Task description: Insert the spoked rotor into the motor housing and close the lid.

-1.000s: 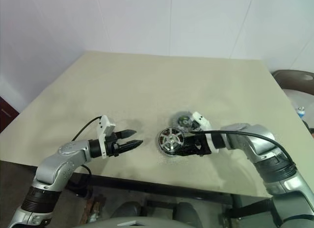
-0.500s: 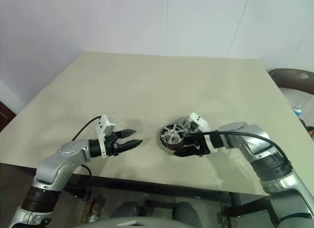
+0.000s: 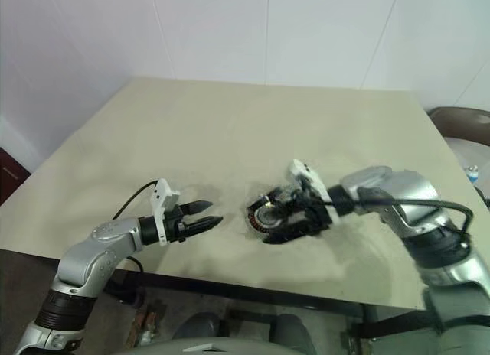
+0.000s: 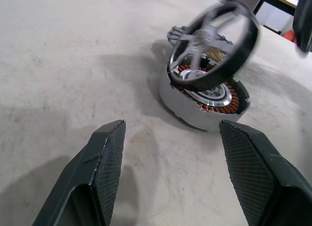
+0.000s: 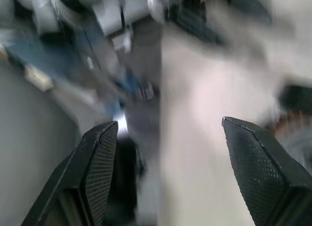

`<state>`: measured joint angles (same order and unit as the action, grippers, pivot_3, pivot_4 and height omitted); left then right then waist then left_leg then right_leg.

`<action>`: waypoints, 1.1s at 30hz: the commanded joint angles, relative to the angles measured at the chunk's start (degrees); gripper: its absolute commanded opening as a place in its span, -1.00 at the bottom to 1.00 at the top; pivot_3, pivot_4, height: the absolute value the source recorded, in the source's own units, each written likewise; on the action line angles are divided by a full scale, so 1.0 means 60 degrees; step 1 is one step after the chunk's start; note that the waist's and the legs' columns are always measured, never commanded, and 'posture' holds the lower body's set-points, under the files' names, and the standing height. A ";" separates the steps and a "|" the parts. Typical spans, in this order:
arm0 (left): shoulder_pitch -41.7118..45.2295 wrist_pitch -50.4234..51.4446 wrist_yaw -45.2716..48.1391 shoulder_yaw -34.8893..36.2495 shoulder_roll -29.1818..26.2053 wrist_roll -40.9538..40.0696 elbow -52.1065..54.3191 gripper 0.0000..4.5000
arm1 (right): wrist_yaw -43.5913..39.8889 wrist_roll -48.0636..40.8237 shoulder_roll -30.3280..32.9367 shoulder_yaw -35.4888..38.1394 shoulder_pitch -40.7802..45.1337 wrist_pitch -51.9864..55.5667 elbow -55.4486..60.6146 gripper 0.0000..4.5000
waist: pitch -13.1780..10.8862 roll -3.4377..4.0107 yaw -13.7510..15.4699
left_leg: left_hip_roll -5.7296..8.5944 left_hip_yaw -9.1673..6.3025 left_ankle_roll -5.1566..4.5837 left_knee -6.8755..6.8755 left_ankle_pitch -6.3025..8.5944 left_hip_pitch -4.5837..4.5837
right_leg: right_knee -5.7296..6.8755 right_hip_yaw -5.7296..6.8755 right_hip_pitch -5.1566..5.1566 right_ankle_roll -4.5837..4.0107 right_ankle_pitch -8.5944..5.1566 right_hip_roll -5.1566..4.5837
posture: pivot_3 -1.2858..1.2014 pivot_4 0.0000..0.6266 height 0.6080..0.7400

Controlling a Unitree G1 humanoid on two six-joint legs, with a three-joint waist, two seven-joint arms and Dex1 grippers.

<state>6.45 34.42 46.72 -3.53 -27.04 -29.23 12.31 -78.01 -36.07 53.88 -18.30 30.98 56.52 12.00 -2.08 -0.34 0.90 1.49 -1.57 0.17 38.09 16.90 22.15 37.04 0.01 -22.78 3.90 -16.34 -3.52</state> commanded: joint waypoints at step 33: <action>0.0182 -0.0140 -0.0091 0.0044 0.0066 -0.0030 0.0130 0.45 | 0.1136 0.2914 -0.1711 0.0287 0.0526 -0.3710 -0.1821 0.59 | -0.0002 0.0000 -0.0007 | -0.0015 0.0007 0.0014 -0.0010 -0.0008 -0.0103 | 0.0014 0.0007 0.0057 -0.0007 0.0019 0.0010 | 0.03 -1.00 1.00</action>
<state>6.51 34.39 46.07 -3.63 -26.72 -29.22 11.55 -71.25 -19.04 43.67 -17.78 32.79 35.00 0.96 -2.09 -0.34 0.85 1.40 -1.53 0.26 38.03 16.85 21.53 37.12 0.05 -22.43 3.85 -16.23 -3.46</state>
